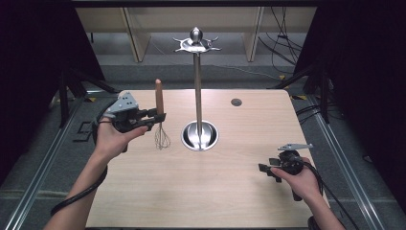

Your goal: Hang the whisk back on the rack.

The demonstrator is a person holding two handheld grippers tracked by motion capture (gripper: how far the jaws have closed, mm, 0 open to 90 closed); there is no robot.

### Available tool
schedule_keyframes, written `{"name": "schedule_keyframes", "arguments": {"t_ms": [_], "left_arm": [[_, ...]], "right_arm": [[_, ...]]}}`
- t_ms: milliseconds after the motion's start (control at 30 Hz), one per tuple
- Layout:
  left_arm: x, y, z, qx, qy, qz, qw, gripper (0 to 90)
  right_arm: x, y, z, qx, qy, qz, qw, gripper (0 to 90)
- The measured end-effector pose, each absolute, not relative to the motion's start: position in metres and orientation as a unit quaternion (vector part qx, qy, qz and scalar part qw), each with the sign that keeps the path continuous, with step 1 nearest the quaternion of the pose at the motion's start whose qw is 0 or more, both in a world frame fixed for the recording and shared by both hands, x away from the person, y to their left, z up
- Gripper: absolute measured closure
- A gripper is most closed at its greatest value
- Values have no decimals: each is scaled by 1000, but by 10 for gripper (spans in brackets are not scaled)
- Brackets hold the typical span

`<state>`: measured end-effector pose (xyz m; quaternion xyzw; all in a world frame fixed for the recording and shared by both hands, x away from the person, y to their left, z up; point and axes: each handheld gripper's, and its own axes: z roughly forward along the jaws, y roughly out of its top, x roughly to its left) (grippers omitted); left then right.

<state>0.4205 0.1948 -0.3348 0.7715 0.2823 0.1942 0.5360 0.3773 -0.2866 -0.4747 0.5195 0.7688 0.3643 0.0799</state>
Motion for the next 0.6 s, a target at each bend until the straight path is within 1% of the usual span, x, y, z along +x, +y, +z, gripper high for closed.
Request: {"name": "schedule_keyframes", "arguments": {"t_ms": [100, 233, 333, 600], "left_arm": [[426, 196, -331, 776, 266, 197, 537, 689], [434, 200, -326, 780, 258, 185, 540, 689], [437, 201, -322, 782, 254, 181, 540, 690], [446, 203, -313, 783, 250, 172, 542, 690]], "right_arm": [[377, -287, -475, 521, 768, 363, 79, 419], [378, -287, -475, 517, 770, 364, 82, 420], [378, -289, -474, 511, 775, 366, 61, 419], [379, -289, -476, 502, 779, 369, 69, 419]]}}
